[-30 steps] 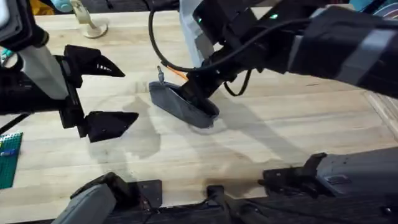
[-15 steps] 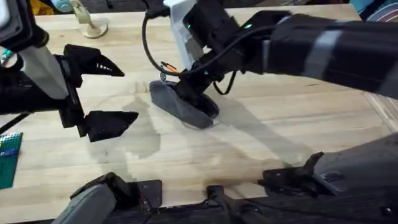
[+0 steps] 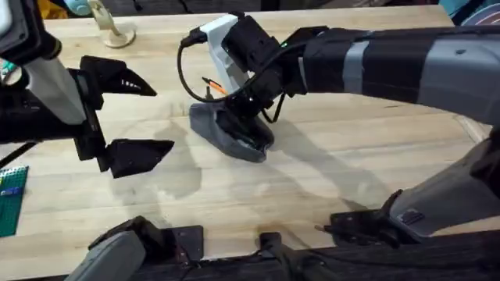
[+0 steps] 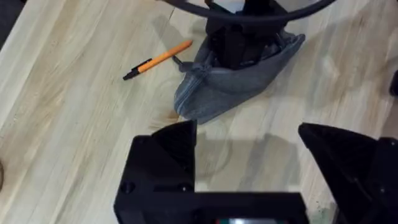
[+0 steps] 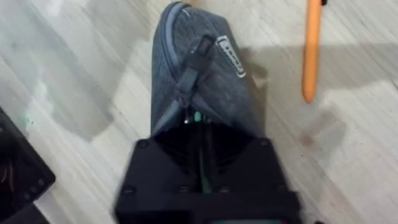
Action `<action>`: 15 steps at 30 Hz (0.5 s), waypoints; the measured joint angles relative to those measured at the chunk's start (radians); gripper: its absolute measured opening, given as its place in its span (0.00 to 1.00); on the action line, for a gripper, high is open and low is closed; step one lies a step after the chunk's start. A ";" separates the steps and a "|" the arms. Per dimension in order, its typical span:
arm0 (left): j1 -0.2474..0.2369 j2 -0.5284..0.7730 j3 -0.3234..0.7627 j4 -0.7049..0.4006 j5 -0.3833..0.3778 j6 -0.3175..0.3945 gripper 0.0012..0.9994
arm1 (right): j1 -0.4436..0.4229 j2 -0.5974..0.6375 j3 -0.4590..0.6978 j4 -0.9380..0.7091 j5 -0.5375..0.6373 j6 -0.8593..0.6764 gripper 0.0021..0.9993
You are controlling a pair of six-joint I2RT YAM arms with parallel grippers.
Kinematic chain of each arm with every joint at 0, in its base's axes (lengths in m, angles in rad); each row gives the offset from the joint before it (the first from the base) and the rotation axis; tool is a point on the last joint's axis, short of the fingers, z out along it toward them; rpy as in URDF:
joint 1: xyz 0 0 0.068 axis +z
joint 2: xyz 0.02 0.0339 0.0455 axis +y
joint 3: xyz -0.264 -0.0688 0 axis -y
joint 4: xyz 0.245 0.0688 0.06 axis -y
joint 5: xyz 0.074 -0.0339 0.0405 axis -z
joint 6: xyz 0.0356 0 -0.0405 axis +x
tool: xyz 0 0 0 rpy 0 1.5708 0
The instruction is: Unzip the bag, pick up the pens from the table one at a time and place them inside, then zip the bag closed.
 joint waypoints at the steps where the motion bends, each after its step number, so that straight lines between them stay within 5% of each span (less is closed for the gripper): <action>1: 0.000 0.000 0.000 0.000 0.000 0.000 0.99 | 0.001 0.000 0.000 -0.004 -0.008 0.001 0.28; 6: 0.000 0.000 0.000 0.000 0.000 0.000 0.99 | 0.018 -0.010 0.005 -0.024 -0.063 0.003 0.95; 15: 0.000 0.000 0.000 0.000 0.000 0.000 0.99 | 0.020 -0.039 0.005 -0.031 -0.053 0.003 1.00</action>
